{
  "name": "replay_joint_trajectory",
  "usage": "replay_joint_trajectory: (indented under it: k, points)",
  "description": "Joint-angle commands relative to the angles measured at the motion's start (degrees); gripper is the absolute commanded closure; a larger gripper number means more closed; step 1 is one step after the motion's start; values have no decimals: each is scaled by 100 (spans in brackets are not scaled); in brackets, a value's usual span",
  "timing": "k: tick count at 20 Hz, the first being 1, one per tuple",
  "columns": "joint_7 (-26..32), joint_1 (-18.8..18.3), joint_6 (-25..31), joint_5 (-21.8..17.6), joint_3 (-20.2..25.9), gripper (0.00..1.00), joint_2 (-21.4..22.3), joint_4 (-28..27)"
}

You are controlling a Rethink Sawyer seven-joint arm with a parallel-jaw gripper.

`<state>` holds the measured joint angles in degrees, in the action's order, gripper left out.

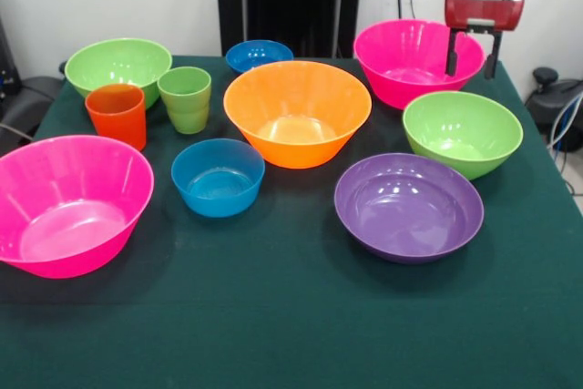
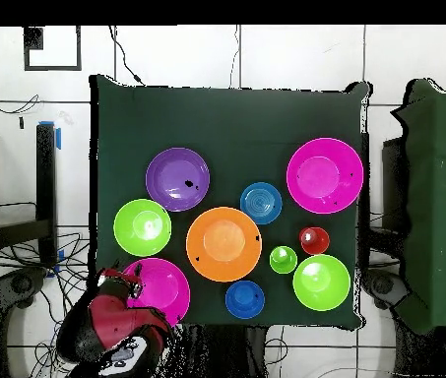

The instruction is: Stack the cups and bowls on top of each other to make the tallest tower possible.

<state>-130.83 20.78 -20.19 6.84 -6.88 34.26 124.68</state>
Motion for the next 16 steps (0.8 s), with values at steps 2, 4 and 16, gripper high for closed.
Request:
replay_joint_trajectory:
  k: [2,4,16]
  points:
    - [-1448,-183,-286,158,651,0,-231,140]
    - [-1472,-203,-310,137,693,0,-255,140]
    - [-1545,-126,-385,151,666,0,-166,196]
